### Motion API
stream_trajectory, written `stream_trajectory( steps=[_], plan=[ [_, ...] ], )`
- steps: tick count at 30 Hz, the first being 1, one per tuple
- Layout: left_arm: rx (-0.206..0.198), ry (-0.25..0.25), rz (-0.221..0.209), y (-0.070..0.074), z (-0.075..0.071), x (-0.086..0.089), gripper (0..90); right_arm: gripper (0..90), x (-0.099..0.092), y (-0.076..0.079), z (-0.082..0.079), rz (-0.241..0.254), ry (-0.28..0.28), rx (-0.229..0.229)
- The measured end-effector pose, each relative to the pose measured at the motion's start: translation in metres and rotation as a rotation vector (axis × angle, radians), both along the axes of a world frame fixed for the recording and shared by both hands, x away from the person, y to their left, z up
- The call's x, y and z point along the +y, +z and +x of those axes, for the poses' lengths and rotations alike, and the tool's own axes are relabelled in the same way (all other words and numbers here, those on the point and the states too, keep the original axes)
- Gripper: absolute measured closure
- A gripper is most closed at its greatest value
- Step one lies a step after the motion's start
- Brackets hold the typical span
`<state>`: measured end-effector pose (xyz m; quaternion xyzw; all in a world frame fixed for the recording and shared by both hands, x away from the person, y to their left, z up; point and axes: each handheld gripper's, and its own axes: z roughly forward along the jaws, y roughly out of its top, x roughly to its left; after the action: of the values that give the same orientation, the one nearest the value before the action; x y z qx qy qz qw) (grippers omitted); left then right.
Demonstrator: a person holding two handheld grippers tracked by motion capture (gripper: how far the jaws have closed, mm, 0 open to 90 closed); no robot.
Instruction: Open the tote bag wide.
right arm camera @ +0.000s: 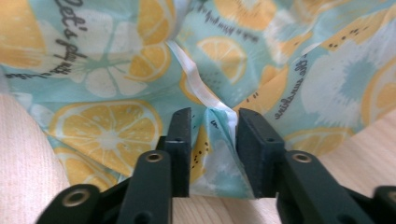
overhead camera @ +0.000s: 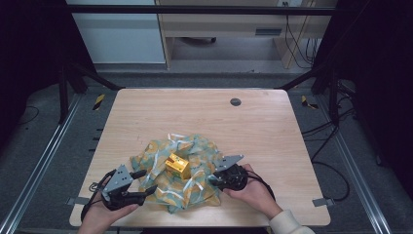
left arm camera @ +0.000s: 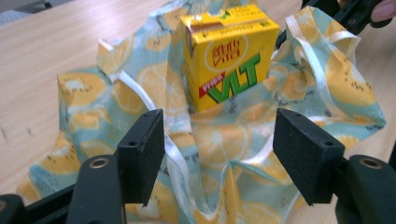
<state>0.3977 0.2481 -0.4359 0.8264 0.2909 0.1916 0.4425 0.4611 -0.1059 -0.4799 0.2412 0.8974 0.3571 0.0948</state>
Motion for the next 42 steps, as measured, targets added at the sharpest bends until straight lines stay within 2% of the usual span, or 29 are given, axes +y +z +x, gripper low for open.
stream_trajectory(
  steps=[3,5,6,7,9,11,13,15,18,21,23,25,28,31,32,33,35,39,42],
  plan=[
    [0.024,0.049,0.066,0.002,0.015,-0.005,33.8,59.5,-0.006,0.01,-0.002,0.017,-0.016,-0.022],
    [0.064,0.067,0.099,-0.003,0.031,-0.009,32.6,56.2,-0.01,0.018,-0.004,0.043,-0.023,-0.036],
    [0.064,0.067,0.099,-0.003,0.031,-0.009,31.7,56.2,-0.01,0.018,-0.004,0.043,-0.023,-0.036],
    [0.088,0.08,0.138,-0.012,0.044,-0.012,31.1,51.8,-0.013,0.026,-0.009,0.061,-0.028,-0.05],
    [0.107,0.084,0.127,-0.021,0.052,-0.015,30.4,48.1,-0.014,0.033,-0.015,0.08,-0.02,-0.064],
    [0.104,0.089,0.124,-0.026,0.054,-0.017,31.7,45.1,-0.015,0.038,-0.02,0.088,-0.012,-0.076],
    [0.103,0.075,0.139,-0.029,0.055,-0.02,34.5,41.1,-0.015,0.039,-0.022,0.085,-0.008,-0.083],
    [0.101,0.071,0.149,-0.03,0.056,-0.023,40.0,37.0,-0.015,0.037,-0.022,0.081,-0.015,-0.089],
    [0.11,0.086,0.181,-0.033,0.059,-0.027,51.9,36.9,-0.013,0.032,-0.019,0.054,-0.016,-0.086],
    [0.12,0.091,0.184,-0.035,0.058,-0.024,69.2,43.9,-0.02,0.03,-0.019,0.042,-0.026,-0.083],
    [0.134,0.086,0.189,-0.036,0.059,-0.023,79.0,50.2,-0.029,0.032,-0.018,0.039,-0.055,-0.084],
    [0.13,0.091,0.187,-0.036,0.059,-0.023,83.9,55.6,-0.039,0.036,-0.014,0.059,-0.097,-0.099],
    [0.082,0.122,0.167,-0.029,0.057,-0.022,86.5,56.7,-0.044,0.045,-0.009,0.116,-0.15,-0.113],
    [0.046,0.141,0.164,-0.026,0.055,-0.02,87.2,51.3,-0.034,0.055,-0.005,0.173,-0.159,-0.127],
    [0.046,0.141,0.164,-0.026,0.055,-0.02,87.2,51.3,-0.034,0.055,-0.005,0.173,-0.159,-0.127],
    [0.043,0.144,0.162,-0.026,0.054,-0.019,87.3,47.0,-0.024,0.058,-0.002,0.197,-0.157,-0.137],
    [0.042,0.139,0.172,-0.028,0.053,-0.019,87.2,44.5,-0.013,0.058,0.001,0.213,-0.144,-0.127],
    [0.027,0.134,0.173,-0.028,0.051,-0.019,86.9,39.8,0.004,0.046,0.001,0.174,-0.104,-0.089],
    [0.02,0.139,0.174,-0.027,0.05,-0.018,87.0,38.1,0.006,0.033,-0.002,0.123,-0.098,-0.069]
  ],
)
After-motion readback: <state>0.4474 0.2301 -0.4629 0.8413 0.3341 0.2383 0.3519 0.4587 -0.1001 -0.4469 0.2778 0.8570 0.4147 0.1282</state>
